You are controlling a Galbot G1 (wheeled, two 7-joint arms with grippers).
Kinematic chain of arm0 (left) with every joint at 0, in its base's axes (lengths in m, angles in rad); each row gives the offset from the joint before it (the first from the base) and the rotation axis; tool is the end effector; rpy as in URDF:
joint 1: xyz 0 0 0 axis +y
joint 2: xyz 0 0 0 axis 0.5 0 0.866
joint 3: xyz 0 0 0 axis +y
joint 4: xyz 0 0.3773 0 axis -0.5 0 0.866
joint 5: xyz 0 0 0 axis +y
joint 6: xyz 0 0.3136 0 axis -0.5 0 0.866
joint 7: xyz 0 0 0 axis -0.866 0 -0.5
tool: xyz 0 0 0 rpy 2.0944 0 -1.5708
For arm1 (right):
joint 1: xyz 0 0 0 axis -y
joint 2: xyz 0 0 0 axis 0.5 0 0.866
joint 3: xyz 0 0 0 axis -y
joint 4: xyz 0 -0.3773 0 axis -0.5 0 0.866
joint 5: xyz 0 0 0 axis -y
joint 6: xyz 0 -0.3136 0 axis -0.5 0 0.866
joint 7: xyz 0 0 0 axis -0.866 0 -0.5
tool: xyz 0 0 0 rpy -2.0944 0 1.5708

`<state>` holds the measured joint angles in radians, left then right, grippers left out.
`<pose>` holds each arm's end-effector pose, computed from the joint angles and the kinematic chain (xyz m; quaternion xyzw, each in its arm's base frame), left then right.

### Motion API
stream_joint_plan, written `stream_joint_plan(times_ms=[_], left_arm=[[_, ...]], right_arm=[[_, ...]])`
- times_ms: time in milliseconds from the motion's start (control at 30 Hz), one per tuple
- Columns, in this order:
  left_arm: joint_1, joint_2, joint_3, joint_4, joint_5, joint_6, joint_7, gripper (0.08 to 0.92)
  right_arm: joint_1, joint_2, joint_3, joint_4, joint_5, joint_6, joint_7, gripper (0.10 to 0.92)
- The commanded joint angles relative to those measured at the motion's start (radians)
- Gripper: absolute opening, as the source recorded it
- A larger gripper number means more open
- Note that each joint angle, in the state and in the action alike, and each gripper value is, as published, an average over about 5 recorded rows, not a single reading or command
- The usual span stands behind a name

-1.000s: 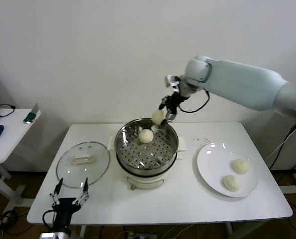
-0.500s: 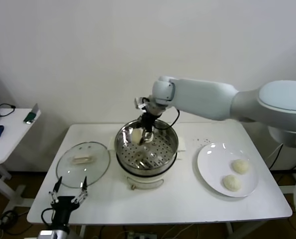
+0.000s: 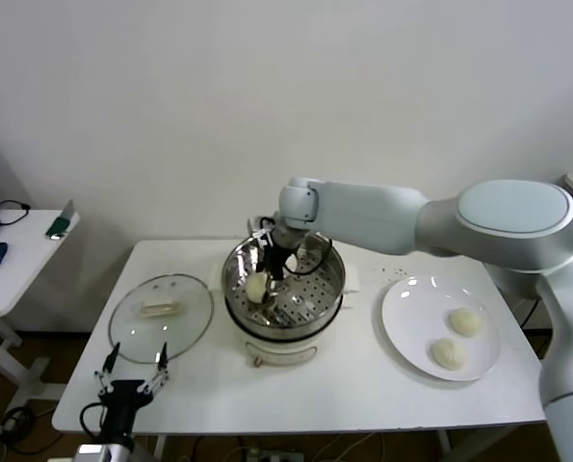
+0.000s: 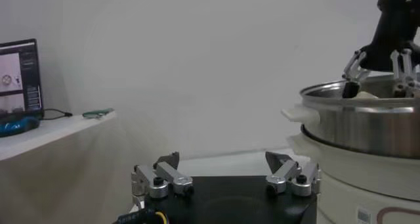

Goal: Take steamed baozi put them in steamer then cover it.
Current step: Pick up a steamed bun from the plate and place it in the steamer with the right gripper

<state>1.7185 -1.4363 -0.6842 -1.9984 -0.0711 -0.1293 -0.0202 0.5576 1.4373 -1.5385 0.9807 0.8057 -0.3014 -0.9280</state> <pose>0.0720 0.0784 -0.3623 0.0432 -0.9956 -0.0665 0.0494 0.5813 0.1543 -0.1032 0.6220 -0.5169 0.4910 0.3238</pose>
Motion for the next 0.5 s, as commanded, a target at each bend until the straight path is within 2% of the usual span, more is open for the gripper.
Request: stream_joint_plan(times_ms=[33,300,500], left_arm=[[-0.002,0.001,-0.001,0.008,-0.001,-0.002,-0.001,0.823],[-0.004,0.000,0.002,0.014,0.001,-0.002,-0.001,0.823],[-0.006,-0.010,0.007,0.000,0.002,0.006,-0.001,0.823]], right_arm=[[-0.013,0.002,0.003,0.001,-0.008,-0.007,0.003,0.817],[0.134,-0.134,0.002,0.106,-0.018,0.019,-0.047,0.823],[0.263,-0.331,-0.029,0.226,-0.021,0.036,-0.096,0.823]])
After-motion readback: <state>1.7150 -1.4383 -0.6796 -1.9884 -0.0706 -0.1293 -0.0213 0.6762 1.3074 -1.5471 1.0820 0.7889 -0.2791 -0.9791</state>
